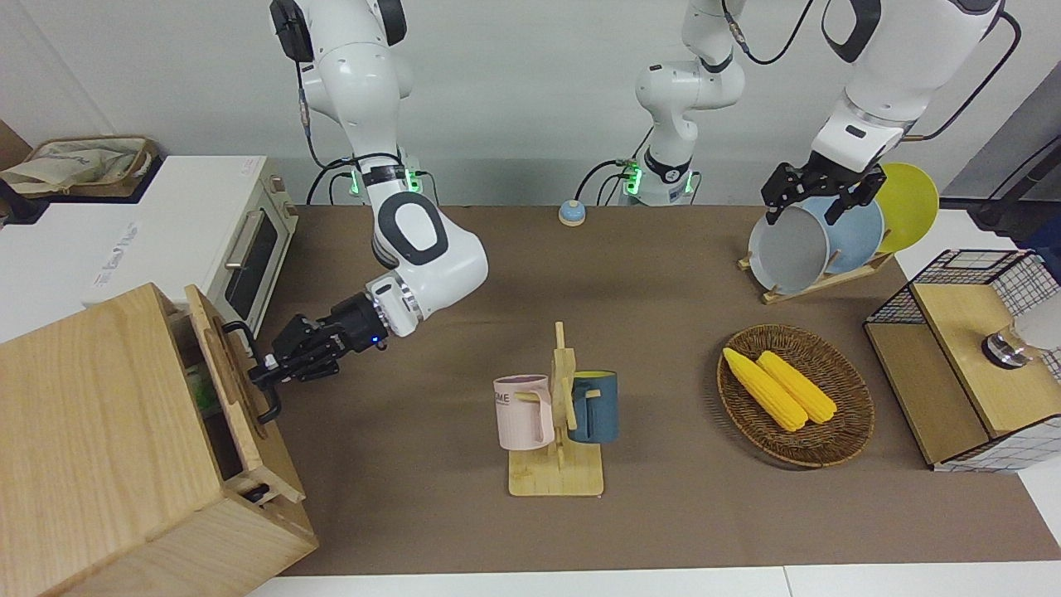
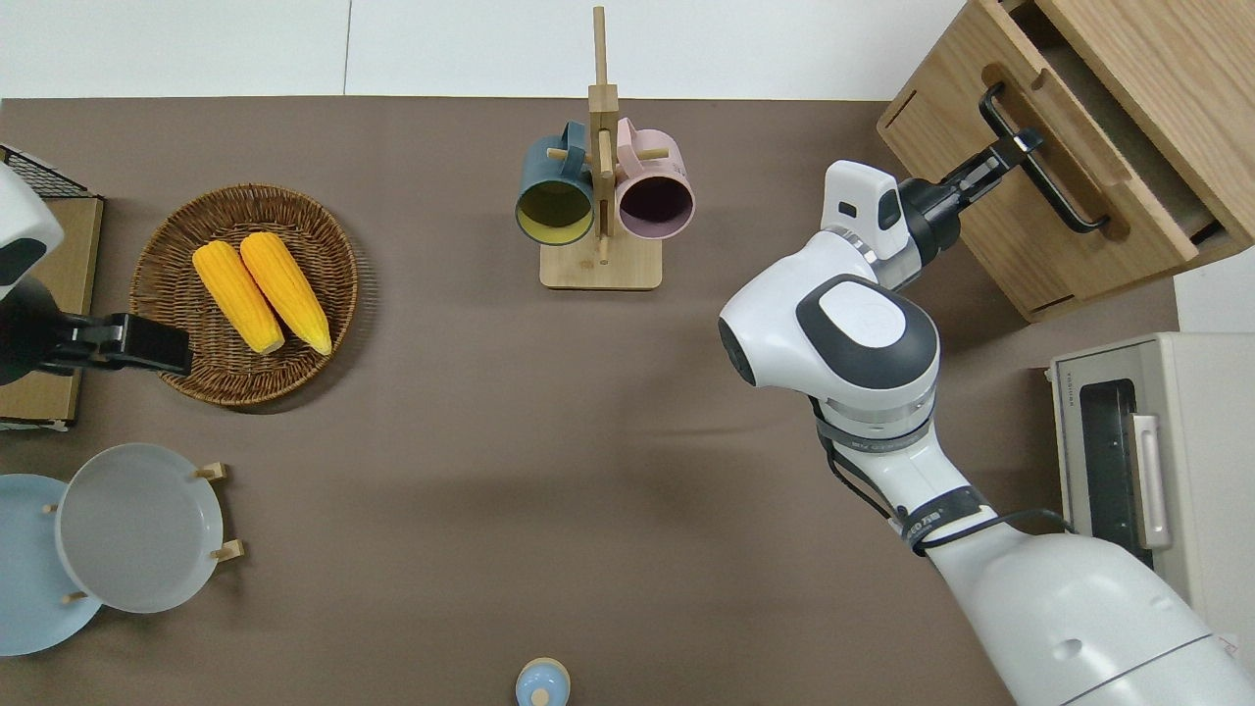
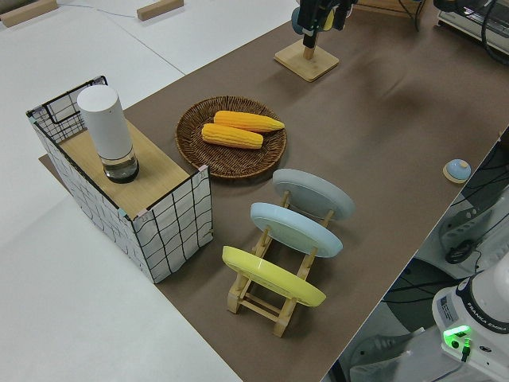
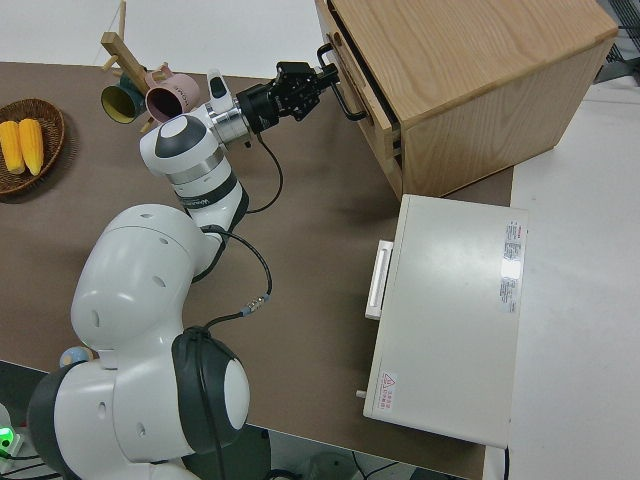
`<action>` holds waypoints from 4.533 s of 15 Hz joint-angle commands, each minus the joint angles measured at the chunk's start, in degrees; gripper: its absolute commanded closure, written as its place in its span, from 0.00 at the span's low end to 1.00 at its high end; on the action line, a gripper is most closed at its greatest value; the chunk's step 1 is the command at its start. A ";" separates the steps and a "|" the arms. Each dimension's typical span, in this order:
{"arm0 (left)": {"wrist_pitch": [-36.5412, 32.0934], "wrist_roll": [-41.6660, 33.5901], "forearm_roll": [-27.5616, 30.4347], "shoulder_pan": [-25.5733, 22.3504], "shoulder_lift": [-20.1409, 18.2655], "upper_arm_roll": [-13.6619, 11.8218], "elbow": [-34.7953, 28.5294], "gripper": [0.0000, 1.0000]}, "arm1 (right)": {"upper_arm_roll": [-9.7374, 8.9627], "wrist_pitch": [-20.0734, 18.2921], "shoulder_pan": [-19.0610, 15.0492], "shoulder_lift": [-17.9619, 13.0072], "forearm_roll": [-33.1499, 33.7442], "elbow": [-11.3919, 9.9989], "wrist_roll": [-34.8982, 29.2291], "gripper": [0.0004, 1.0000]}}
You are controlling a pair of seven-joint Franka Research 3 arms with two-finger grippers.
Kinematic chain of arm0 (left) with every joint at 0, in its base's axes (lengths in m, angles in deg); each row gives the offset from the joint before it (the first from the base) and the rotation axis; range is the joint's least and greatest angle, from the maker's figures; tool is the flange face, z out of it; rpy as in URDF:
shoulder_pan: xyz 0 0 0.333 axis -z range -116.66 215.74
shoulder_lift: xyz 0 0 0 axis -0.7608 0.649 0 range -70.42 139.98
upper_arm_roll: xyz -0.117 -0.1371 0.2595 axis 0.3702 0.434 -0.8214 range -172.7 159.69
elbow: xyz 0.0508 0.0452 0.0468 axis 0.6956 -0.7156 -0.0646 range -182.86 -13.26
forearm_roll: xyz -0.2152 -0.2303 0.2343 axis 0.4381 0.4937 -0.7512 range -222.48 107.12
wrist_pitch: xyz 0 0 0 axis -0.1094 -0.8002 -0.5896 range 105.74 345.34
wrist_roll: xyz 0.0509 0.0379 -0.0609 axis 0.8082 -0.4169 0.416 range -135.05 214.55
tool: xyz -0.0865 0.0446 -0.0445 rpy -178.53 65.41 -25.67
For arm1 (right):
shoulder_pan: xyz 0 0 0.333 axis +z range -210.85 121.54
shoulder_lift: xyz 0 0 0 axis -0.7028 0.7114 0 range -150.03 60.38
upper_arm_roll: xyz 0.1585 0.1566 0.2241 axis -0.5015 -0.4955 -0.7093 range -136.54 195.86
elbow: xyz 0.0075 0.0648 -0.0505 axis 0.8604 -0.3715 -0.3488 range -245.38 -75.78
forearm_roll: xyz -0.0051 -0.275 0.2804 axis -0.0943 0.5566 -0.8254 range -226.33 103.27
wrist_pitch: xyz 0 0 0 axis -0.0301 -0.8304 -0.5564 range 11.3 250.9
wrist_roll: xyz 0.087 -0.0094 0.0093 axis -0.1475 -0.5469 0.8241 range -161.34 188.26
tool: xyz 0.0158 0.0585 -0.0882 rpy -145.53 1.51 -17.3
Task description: Slide drawer open with right arm
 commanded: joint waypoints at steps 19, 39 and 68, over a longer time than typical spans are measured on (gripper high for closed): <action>-1.13 -0.56 -0.98 -0.31 0.65 0.39 1.49 0.01 | -4.83 -17.29 14.88 -0.23 -9.52 1.28 4.70 1.00; -1.13 -0.56 -0.98 -0.31 0.65 0.39 1.49 0.01 | -4.83 -19.32 17.27 0.38 -10.93 2.07 5.75 0.02; -1.13 -0.56 -0.98 -0.31 0.65 0.39 1.40 0.01 | -4.83 -20.81 8.24 -13.67 -70.30 22.55 13.05 0.02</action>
